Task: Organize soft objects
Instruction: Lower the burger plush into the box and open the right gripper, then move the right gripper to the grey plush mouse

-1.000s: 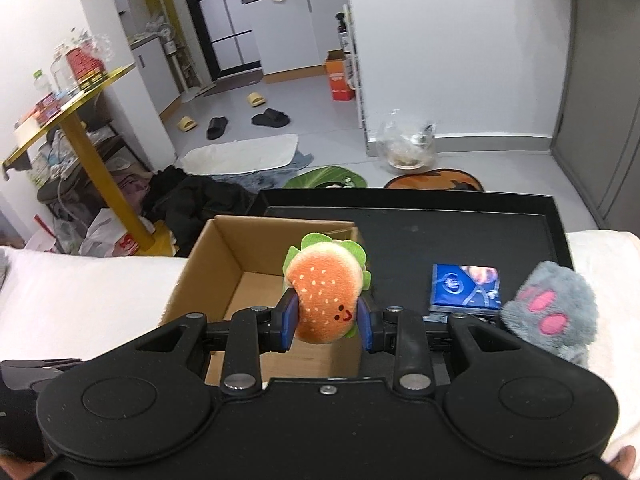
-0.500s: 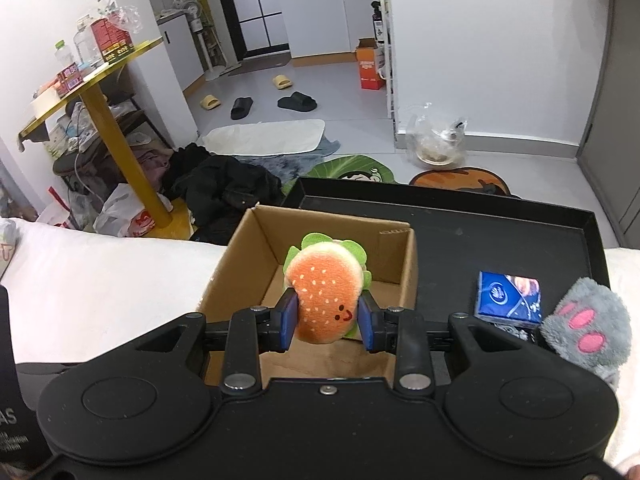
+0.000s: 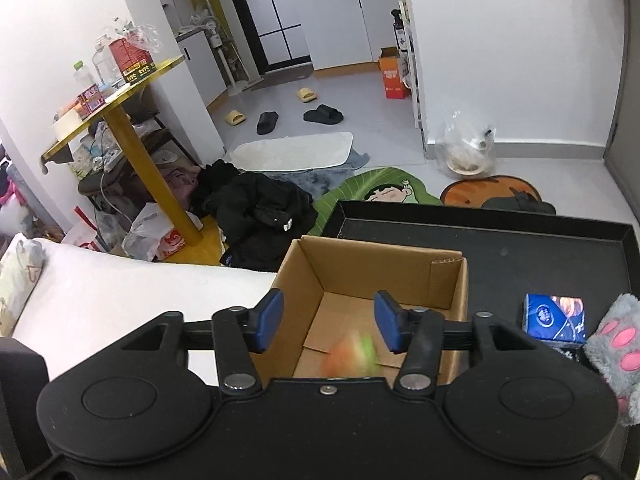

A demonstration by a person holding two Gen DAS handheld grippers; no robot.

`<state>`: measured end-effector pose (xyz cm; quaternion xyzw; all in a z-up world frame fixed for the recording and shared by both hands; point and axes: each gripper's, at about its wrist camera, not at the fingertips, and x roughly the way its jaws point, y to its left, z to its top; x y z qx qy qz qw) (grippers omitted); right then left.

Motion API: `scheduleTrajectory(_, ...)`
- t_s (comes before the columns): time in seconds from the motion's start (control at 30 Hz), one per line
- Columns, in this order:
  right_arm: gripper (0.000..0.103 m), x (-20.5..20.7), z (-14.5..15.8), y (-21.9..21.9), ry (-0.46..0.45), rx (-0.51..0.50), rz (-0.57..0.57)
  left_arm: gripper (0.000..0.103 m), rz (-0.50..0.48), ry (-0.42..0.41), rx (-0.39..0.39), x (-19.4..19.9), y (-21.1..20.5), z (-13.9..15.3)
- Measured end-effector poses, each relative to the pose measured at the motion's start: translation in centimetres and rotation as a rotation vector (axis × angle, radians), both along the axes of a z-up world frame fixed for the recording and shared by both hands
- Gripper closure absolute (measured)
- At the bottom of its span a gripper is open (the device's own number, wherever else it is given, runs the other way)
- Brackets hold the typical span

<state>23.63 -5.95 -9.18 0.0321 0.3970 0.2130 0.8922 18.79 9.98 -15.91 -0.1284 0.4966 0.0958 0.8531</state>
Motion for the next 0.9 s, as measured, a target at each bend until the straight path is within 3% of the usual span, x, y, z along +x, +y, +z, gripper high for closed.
scheduleTrajectory(0.53, 0.03, -1.6, -0.4, -5.5, -0.023, -0.049, -0.094, 0.086, -0.046, -0.009, 0.041, -0.3, -1.1, 0.6)
scheduleTrajectory(0.9, 0.026, -2.5, -2.3, -9.6, -0.008, -0.071, -0.171, 0.061, -0.07, -0.029, 0.126, -0.4, -2.6, 1.3)
